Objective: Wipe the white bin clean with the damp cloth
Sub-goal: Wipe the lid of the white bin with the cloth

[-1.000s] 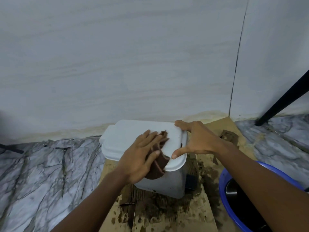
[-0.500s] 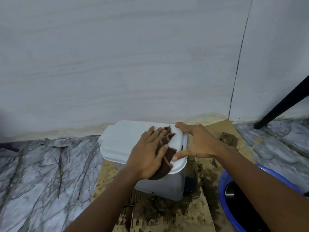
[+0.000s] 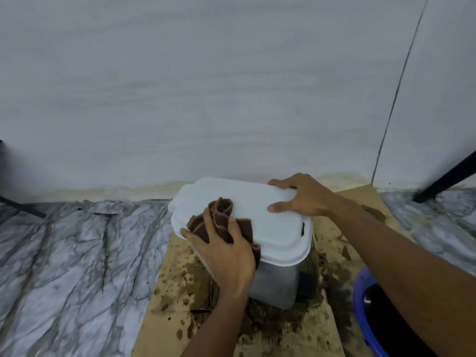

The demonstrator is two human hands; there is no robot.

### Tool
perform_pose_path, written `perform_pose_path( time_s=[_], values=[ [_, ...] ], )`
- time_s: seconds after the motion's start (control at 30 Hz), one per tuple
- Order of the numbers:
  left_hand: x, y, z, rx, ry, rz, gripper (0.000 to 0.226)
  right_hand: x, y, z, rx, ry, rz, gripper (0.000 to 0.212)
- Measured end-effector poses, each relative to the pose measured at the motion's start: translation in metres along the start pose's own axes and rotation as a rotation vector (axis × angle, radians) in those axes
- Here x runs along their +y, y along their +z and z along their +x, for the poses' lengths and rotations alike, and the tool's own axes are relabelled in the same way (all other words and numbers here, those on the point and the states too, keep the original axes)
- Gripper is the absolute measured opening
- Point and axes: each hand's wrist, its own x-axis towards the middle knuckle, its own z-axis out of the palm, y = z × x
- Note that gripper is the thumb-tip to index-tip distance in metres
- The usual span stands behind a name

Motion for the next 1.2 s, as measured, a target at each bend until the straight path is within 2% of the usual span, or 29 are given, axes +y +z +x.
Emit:
perform_pose_path(
  time_s=[0.27,0.47,0.63,0.77,0.83,0.93,1.0,1.2],
  values=[
    [0.018,0.007,0.007,-0.073,-0.015,0.030,0.077,0.000,-0.003,-0.001,-0.075,-0.058,0.050,0.095],
    [0.020,-0.004,0.034,-0.155,0.049,0.066,0.078,-0.004,-0.006,-0.015,-0.098,-0.054,-0.020,0.095],
    [0.029,-0.005,0.045,-0.206,0.092,0.088,0.079,-0.002,-0.006,-0.025,-0.072,-0.010,0.126,0.089],
    [0.041,-0.005,0.063,-0.227,0.141,0.081,0.077,-0.007,-0.002,-0.035,-0.013,0.043,0.241,0.093],
    [0.048,-0.010,0.074,-0.281,0.189,0.084,0.074,-0.015,0.002,-0.046,0.048,0.079,0.250,0.096],
    [0.056,-0.013,0.091,-0.457,0.271,0.143,0.068,-0.022,0.020,-0.058,0.158,0.131,0.231,0.101],
    [0.053,-0.011,0.095,-0.555,0.305,0.190,0.067,-0.024,0.034,-0.061,0.174,0.145,0.212,0.102],
    [0.028,-0.019,0.085,-0.607,0.388,0.221,0.063,-0.022,0.041,-0.059,0.126,0.135,0.152,0.106]
  ],
)
